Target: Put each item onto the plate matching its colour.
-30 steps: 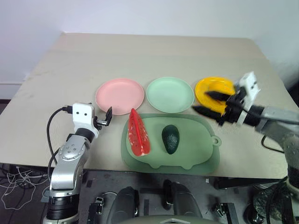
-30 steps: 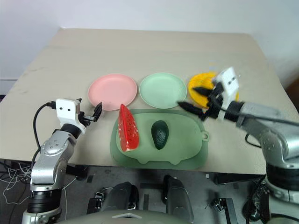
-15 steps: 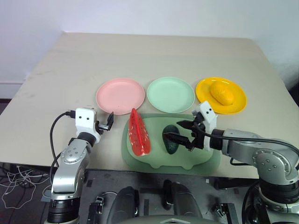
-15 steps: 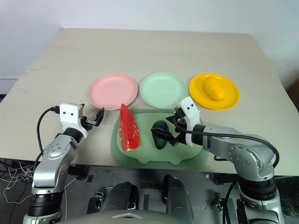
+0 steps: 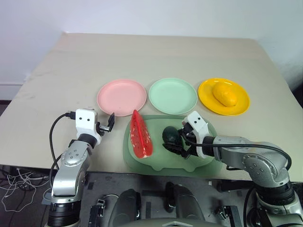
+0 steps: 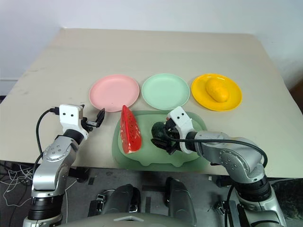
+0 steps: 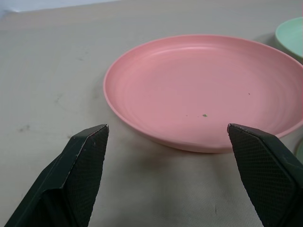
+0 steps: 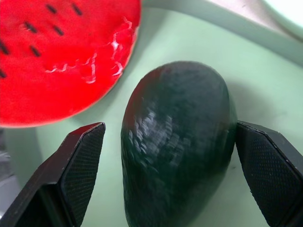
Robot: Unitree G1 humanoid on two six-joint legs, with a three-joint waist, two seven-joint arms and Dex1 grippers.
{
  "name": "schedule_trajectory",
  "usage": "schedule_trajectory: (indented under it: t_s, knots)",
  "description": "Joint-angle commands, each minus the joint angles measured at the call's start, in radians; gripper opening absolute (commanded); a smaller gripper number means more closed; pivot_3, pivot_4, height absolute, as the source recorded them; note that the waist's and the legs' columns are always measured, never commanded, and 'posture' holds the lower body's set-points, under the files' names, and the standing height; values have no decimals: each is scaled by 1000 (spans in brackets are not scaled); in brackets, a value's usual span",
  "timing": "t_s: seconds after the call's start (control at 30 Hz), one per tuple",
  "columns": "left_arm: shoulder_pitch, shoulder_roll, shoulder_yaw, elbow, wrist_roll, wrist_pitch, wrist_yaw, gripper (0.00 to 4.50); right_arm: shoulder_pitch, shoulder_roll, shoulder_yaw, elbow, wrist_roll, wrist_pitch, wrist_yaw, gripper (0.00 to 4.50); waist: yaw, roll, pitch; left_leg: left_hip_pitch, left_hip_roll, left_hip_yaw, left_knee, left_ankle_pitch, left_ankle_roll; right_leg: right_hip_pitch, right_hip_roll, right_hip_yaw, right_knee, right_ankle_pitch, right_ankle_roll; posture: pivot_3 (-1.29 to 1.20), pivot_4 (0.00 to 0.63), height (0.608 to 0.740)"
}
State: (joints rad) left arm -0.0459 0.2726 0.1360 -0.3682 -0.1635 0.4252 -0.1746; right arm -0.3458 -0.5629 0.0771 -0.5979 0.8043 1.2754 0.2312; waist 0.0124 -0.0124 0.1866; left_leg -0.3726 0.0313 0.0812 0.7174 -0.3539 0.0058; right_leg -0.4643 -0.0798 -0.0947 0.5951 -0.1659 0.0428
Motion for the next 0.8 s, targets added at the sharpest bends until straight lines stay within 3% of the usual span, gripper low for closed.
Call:
schedule_trajectory:
  t_s: [0.03, 0.13, 0.3, 0.57, 0.8]
  knots:
    - [-9, 3, 10, -43, 0, -12, 2, 4215, -22, -3, 13, 2, -38, -27, 15, 4453, 0, 0, 0, 0, 0, 0, 0, 0, 0, 0, 0, 0, 0, 0, 0, 0, 150, 740]
    - [-9, 3, 12, -40, 0, -14, 3, 4215, -28, 1, 19, 12, -61, -35, 28, 4284, 0, 0, 0, 0, 0, 0, 0, 0, 0, 0, 0, 0, 0, 0, 0, 0, 150, 740]
    - [-7, 1, 14, -39, 2, -19, 8, 4215, -39, 6, 23, 33, -96, -45, 46, 3097, 0, 0, 0, 0, 0, 0, 0, 0, 0, 0, 0, 0, 0, 0, 0, 0, 150, 740]
    - [-2, 3, 20, -42, 2, -20, 12, 4215, -130, 23, -43, 75, -99, -85, 95, 3099, -2, 0, 0, 0, 0, 0, 0, 0, 0, 0, 0, 0, 0, 0, 0, 0, 150, 740]
    - [-21, -2, 8, -29, 5, -20, 11, 4215, -416, 38, 46, 559, -369, -403, 157, 3099, -1, 0, 0, 0, -1, 1, 0, 0, 0, -1, 0, 0, 0, 0, 0, 0, 150, 740]
